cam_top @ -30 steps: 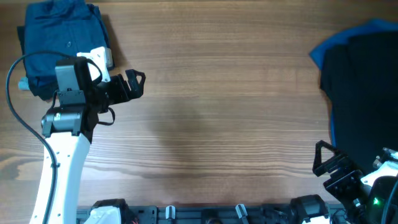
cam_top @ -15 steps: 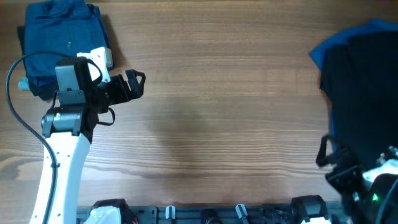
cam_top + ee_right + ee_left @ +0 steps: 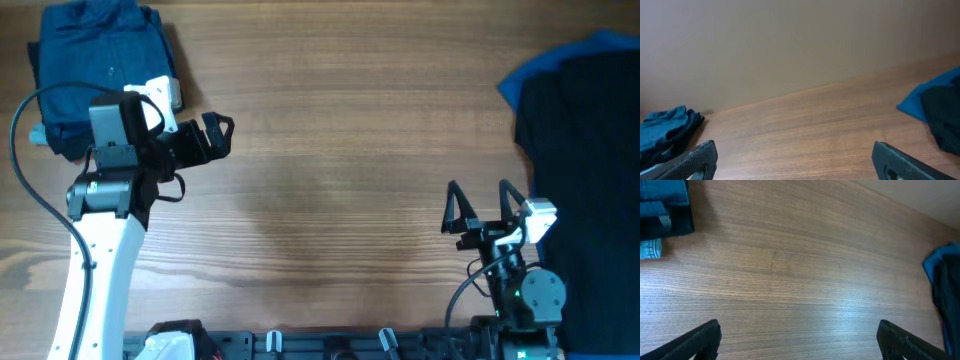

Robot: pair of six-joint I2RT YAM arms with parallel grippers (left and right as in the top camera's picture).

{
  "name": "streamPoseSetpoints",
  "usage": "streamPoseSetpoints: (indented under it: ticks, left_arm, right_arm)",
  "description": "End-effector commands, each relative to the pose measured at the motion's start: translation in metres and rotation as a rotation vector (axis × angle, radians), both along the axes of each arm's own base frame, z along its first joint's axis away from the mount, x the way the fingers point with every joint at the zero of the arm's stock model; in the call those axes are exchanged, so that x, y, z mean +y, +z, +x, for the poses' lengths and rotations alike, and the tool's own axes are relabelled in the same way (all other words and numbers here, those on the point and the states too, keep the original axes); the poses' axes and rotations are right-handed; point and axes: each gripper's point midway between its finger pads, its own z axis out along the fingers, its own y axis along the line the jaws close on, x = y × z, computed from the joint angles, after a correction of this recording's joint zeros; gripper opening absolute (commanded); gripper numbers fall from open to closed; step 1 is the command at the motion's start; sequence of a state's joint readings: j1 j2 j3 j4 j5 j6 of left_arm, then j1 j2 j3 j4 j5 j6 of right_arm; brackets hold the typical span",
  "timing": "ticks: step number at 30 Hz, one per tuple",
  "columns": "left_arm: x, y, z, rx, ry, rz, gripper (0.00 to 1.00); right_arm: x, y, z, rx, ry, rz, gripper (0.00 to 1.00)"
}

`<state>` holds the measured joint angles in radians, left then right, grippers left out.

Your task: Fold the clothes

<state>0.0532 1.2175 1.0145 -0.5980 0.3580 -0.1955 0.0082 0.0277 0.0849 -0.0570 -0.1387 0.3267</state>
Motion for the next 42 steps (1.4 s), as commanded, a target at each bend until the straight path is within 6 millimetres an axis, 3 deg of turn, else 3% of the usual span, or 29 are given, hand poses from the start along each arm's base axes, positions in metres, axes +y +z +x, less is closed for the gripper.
streamPoseSetpoints:
  ticks: [1, 6, 11, 31, 36, 38, 42]
  left_arm:
    - [-0.003, 0.001, 0.0, -0.004, -0.016, -0.005, 1.0]
    - [-0.003, 0.001, 0.0, -0.004, -0.016, -0.005, 1.0]
    - [-0.003, 0.001, 0.0, -0.004, -0.016, -0.005, 1.0]
    - [0.0, -0.001, 0.0, -0.004, -0.003, 0.009, 1.0]
    - [-0.013, -0.011, 0.004, -0.1, -0.035, 0.031, 1.0]
    - [-0.016, -0.021, -0.004, -0.21, -0.034, 0.049, 1.0]
    - [-0.015, -0.048, -0.046, -0.449, -0.027, 0.047, 1.0]
  right_arm:
    - [0.002, 0.005, -0.001, -0.064, 0.016, -0.089, 1.0]
    - [0.004, 0.008, 0.001, -0.154, 0.014, -0.252, 1.0]
    - [-0.003, -0.016, 0.004, -0.048, -0.001, -0.214, 1.0]
    - [-0.003, -0.016, 0.004, -0.046, 0.0, -0.213, 1.0]
    - [-0.003, -0.016, 0.004, -0.046, -0.001, -0.214, 1.0]
    - [-0.003, -0.016, 0.004, -0.046, -0.001, -0.213, 1.0]
    - [-0.003, -0.016, 0.004, -0.046, 0.0, -0.214, 1.0]
